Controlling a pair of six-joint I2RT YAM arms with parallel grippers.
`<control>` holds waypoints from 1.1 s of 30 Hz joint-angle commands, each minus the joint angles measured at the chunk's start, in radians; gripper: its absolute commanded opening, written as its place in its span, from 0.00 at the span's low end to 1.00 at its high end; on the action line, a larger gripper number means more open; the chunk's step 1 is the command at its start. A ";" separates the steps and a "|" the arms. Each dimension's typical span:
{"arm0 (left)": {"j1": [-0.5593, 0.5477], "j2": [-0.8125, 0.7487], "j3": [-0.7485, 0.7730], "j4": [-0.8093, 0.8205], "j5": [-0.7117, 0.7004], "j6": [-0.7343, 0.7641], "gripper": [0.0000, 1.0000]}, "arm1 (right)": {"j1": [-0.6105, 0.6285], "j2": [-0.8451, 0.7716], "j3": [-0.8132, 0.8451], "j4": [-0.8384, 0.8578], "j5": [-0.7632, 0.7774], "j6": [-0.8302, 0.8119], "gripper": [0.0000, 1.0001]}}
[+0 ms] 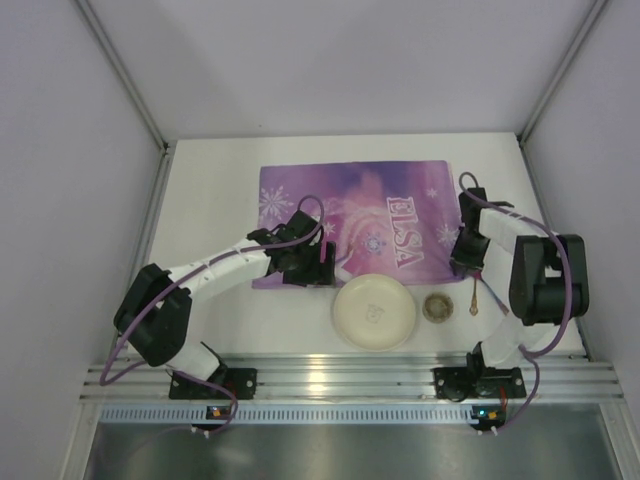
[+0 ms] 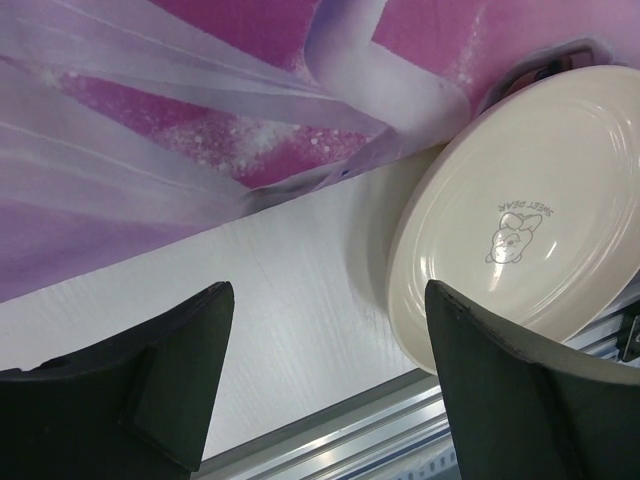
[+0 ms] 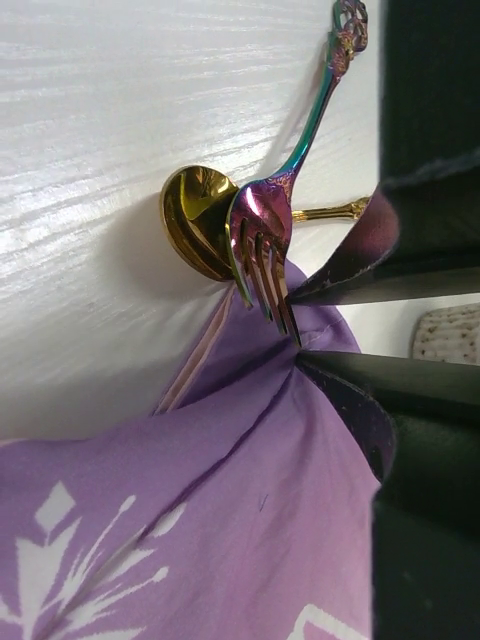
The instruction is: Set the dinner table for one person
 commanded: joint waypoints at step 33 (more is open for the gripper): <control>0.494 0.385 0.397 -0.040 -0.149 0.273 0.77 | -0.115 -0.166 0.024 0.279 -0.361 -0.053 0.42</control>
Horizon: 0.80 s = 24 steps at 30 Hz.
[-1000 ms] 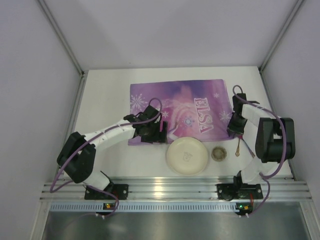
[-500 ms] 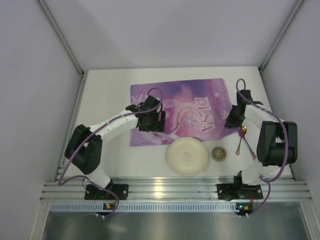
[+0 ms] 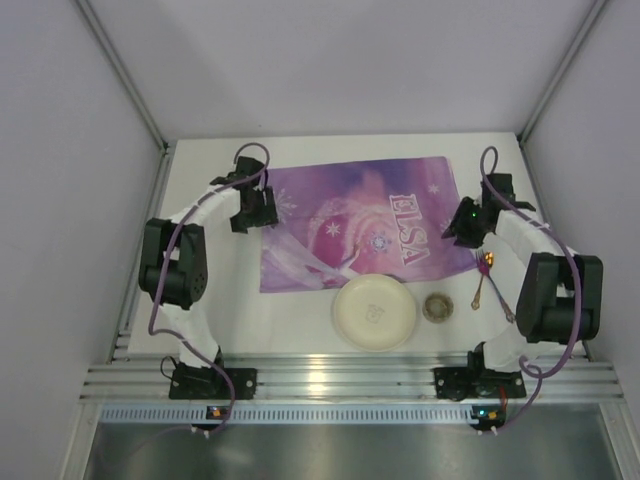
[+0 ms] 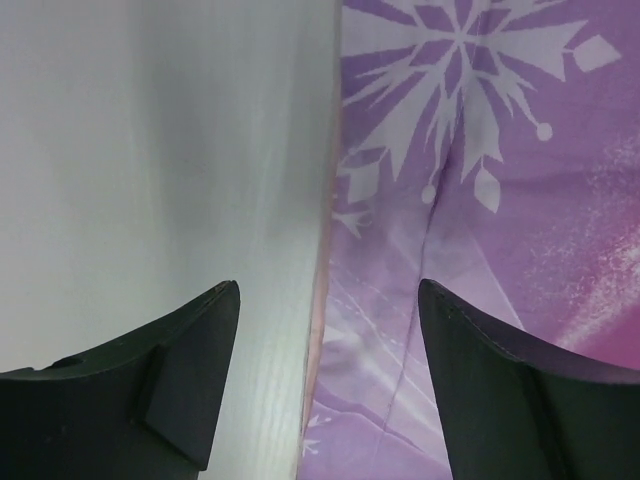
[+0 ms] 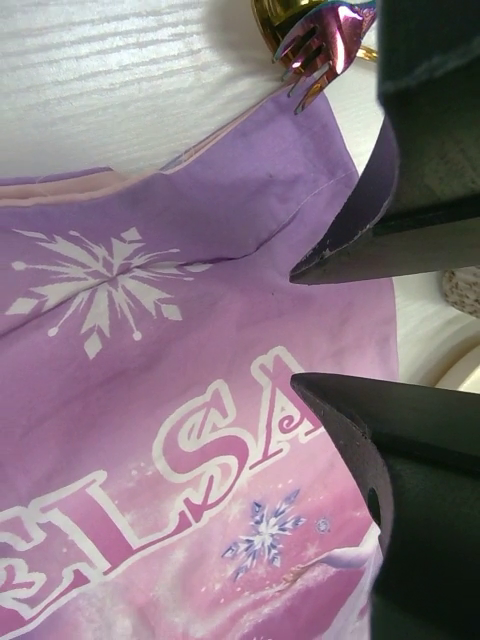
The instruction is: Set the dinner table for one person
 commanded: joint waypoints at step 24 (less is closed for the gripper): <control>0.212 0.191 0.029 0.073 0.095 0.089 0.00 | -0.085 0.050 0.064 -0.016 -0.130 -0.037 0.41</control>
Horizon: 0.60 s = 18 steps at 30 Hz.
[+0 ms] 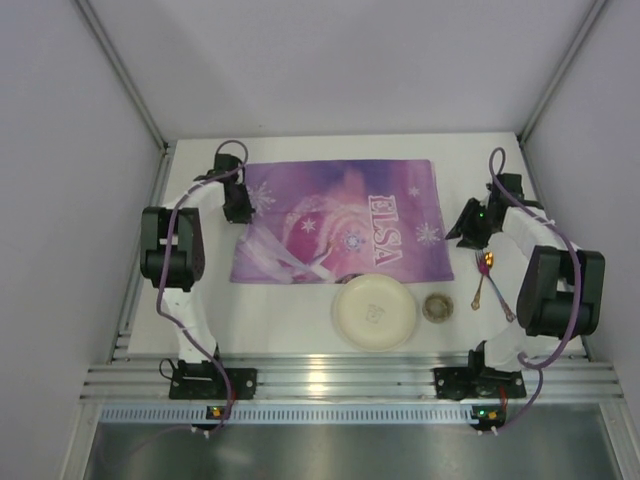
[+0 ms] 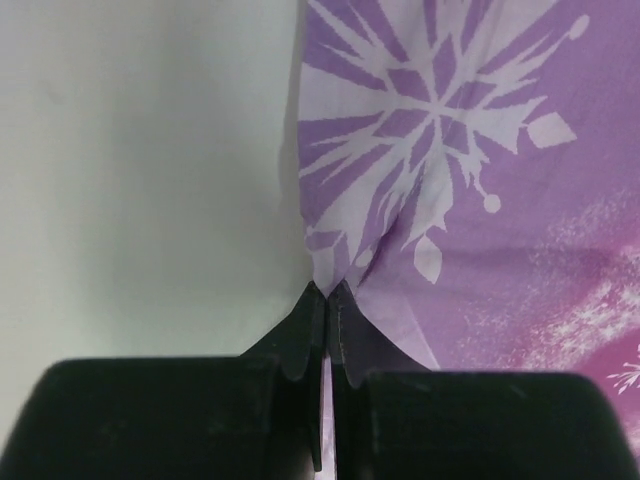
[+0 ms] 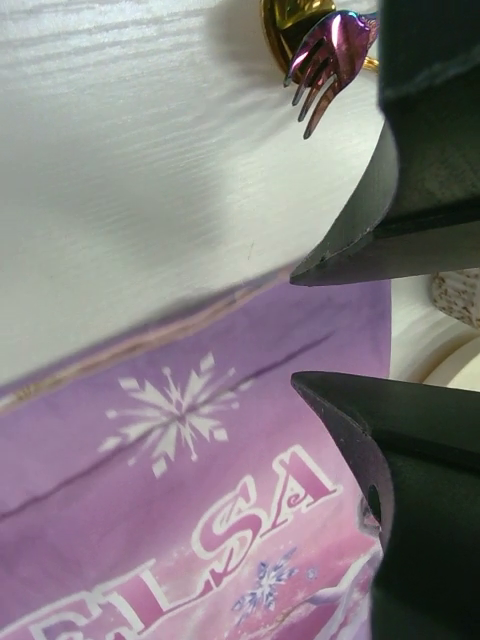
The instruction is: Set the dinner table for one person
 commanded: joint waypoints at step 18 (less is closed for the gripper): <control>0.070 -0.127 0.008 -0.177 -0.069 -0.041 0.52 | 0.161 0.128 0.173 0.087 -0.113 0.079 0.00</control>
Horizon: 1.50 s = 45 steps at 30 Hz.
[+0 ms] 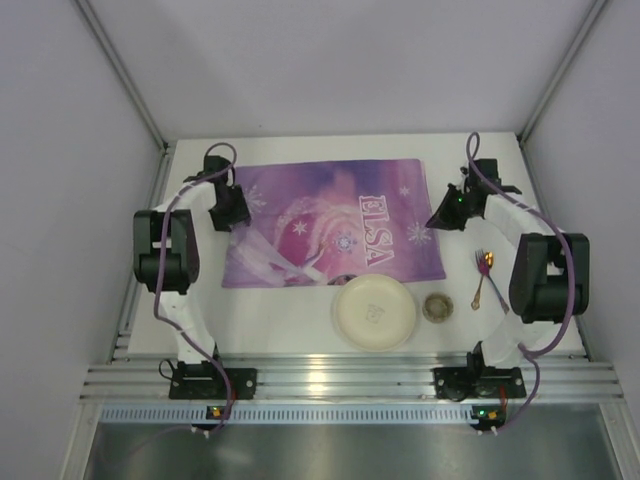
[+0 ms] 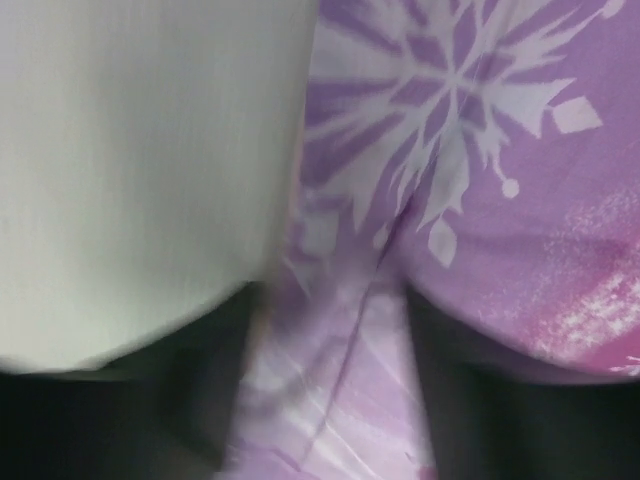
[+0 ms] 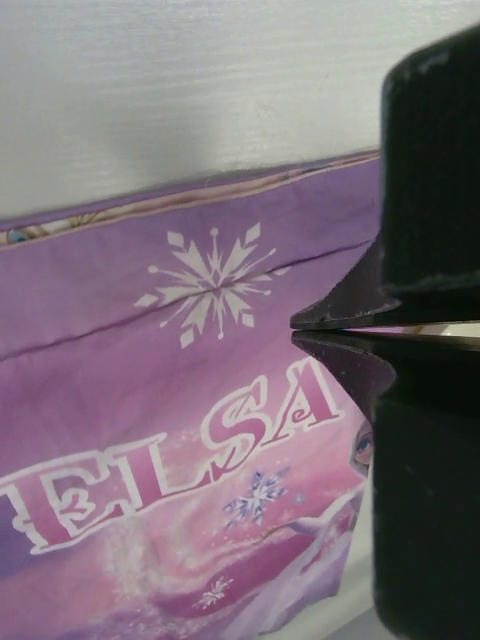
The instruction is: Set the dinner table for one person
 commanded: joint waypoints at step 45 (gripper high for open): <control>-0.832 -0.312 -0.159 -0.066 0.003 -0.088 0.00 | 0.062 -0.654 -0.251 -0.328 0.248 0.019 0.62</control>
